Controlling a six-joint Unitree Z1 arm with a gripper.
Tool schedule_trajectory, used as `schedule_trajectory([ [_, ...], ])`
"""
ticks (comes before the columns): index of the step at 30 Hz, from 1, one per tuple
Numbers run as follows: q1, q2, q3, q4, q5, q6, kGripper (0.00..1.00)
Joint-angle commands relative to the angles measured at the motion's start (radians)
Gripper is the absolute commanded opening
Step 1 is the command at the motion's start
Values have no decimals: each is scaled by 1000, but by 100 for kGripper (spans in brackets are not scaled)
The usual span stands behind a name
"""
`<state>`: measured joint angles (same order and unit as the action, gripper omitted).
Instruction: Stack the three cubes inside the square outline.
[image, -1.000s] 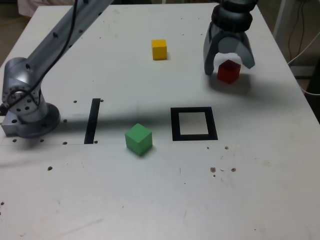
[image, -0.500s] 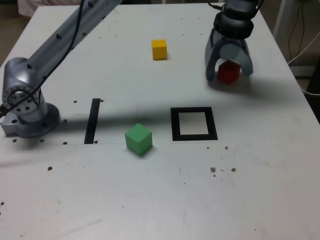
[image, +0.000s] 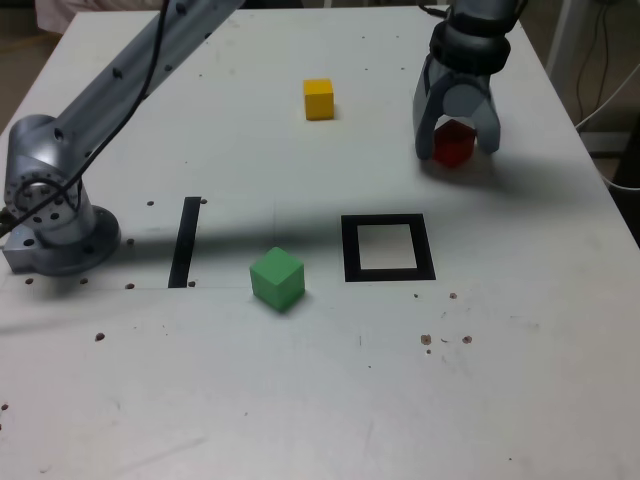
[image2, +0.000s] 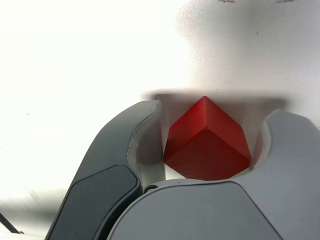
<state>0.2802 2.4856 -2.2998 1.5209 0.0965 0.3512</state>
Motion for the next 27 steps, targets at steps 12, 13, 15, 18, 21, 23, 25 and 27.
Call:
schedule_trajectory([
  [12, -16, -22, -35, 43, 36, 0, 50],
  [13, -17, -27, -37, 47, 35, 0, 50],
  [15, -22, -40, -37, 52, 33, 0, 49],
  [18, -37, -76, -36, 59, 31, 0, 49],
  [21, -56, -120, -30, 68, 28, 0, 49],
  [23, -68, -156, -13, 71, 23, -2, 49],
  [25, -80, -194, 22, 71, 19, -6, 49],
  [27, -90, -233, 73, 68, 15, -15, 49],
])
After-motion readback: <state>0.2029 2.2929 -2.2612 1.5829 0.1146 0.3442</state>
